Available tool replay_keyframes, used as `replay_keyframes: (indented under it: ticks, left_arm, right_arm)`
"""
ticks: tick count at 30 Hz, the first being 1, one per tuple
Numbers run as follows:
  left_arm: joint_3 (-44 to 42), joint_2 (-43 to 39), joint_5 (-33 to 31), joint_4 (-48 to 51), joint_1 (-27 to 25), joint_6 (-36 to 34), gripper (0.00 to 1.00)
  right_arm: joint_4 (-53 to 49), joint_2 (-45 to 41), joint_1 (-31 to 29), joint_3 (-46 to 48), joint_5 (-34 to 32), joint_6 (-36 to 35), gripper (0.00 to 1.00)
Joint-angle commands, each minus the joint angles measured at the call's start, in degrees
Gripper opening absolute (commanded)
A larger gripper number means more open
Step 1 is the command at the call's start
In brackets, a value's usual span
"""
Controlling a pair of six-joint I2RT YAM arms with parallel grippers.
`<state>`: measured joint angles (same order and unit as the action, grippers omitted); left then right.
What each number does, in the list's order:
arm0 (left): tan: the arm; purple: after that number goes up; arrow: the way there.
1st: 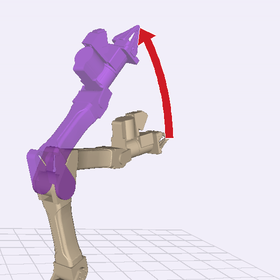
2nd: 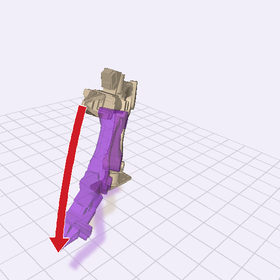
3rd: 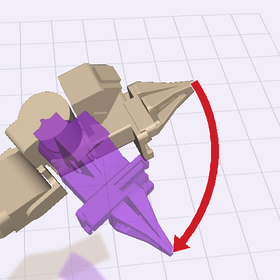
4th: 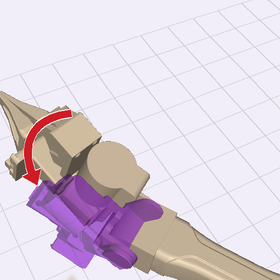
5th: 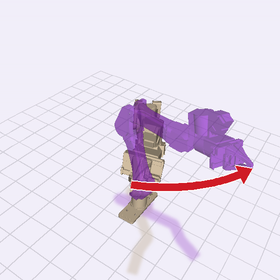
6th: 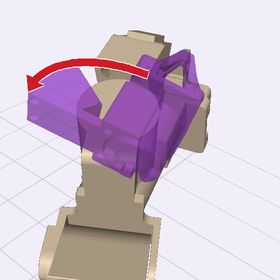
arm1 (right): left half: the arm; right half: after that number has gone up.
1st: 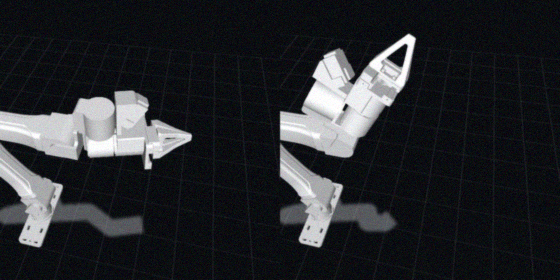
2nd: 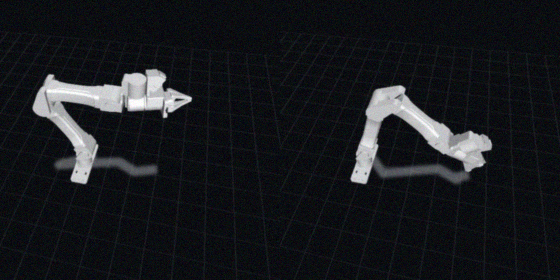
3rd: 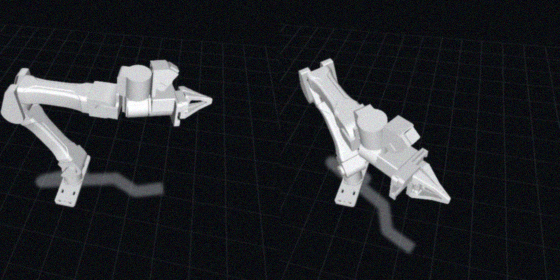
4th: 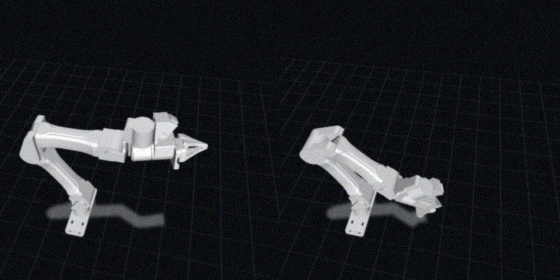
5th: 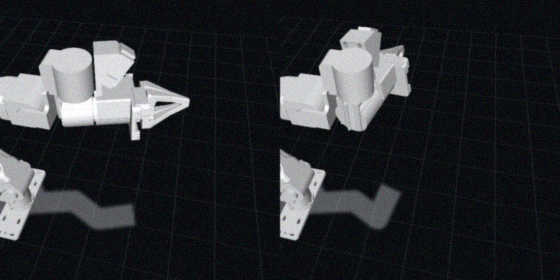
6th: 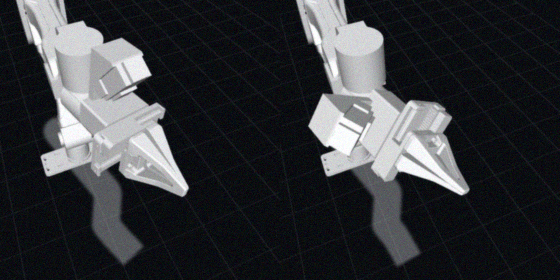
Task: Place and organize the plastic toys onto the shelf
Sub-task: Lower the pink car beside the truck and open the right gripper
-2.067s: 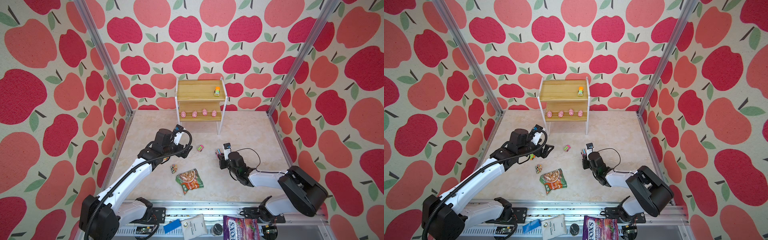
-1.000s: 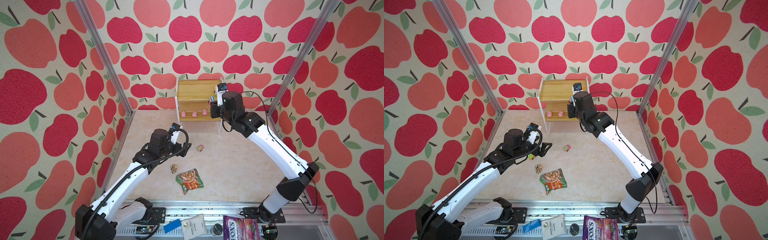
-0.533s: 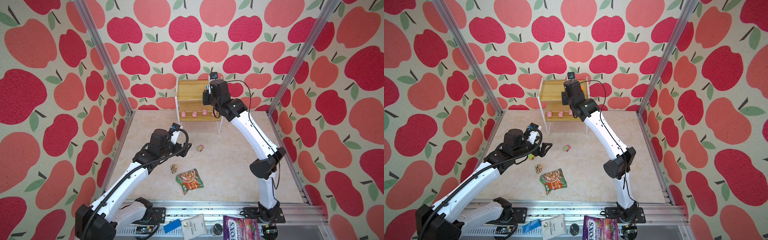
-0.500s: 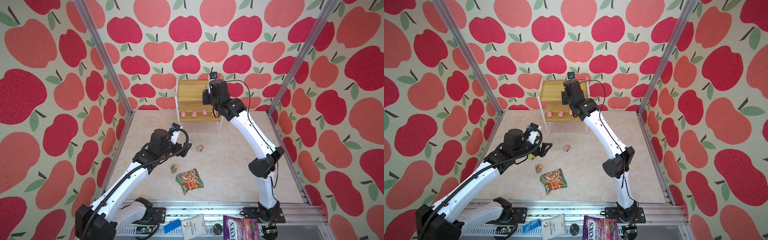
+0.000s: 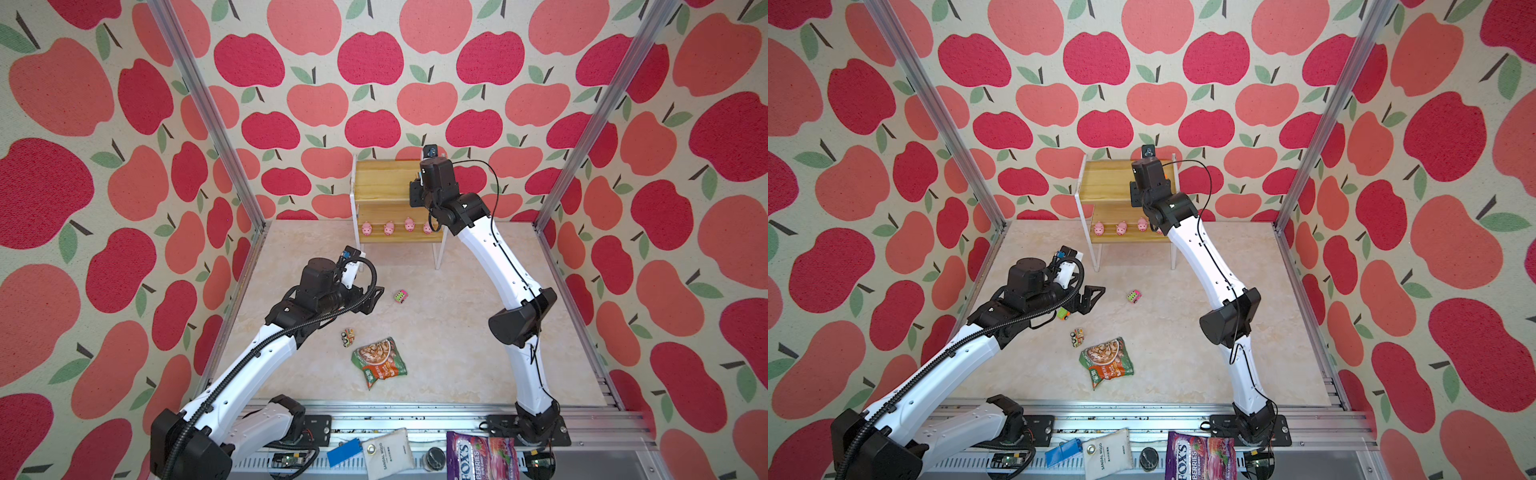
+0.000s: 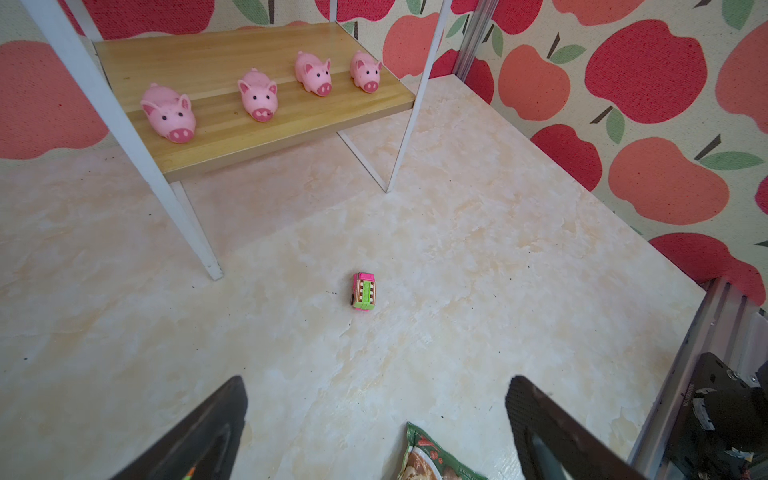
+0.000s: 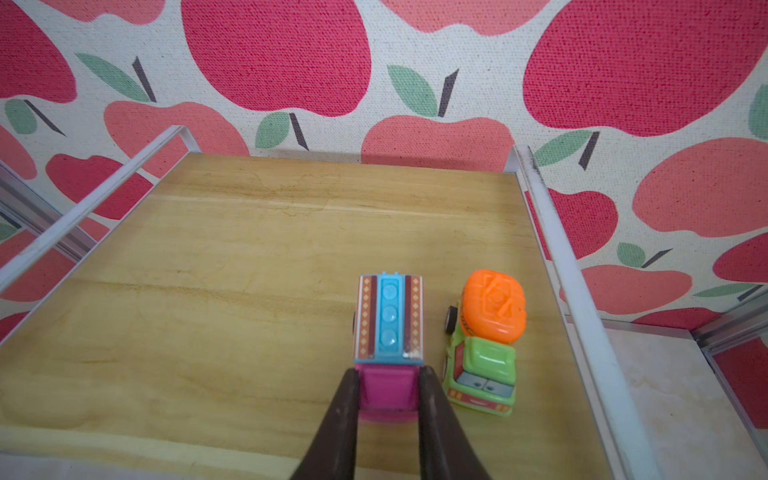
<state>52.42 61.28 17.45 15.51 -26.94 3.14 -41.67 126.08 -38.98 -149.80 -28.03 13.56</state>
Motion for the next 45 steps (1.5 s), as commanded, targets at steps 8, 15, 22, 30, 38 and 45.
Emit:
replay_keyframes:
  ticks: [8,15,22,30,38,45]
  left_arm:
    - [0.71,0.51,1.31,-0.92,0.57,0.73,0.99]
    - [0.75,0.47,1.36,-1.01,0.66,0.73,0.99]
    - [0.72,0.34,1.19,-0.92,0.83,0.73,0.99]
    - [0.51,0.43,1.61,-1.27,1.84,0.91,0.99]
    - [0.23,0.68,1.01,-1.7,4.13,1.84,0.99]
    - [0.65,2.32,-1.47,-1.18,7.87,3.34,0.99]
  right_arm:
    - [-0.08,2.29,0.4,-1.66,0.26,1.84,0.25]
    - [0.17,2.42,0.34,-1.78,0.24,1.86,0.31]
    - [2.44,1.24,0.3,-1.92,1.2,1.2,0.45]
    - [7.34,-1.92,-0.77,-2.04,2.63,-1.72,0.52]
    - [12.03,-10.57,-4.72,3.91,0.61,-10.25,0.65]
    - [17.47,-29.83,-6.84,32.42,4.8,-11.99,0.77]
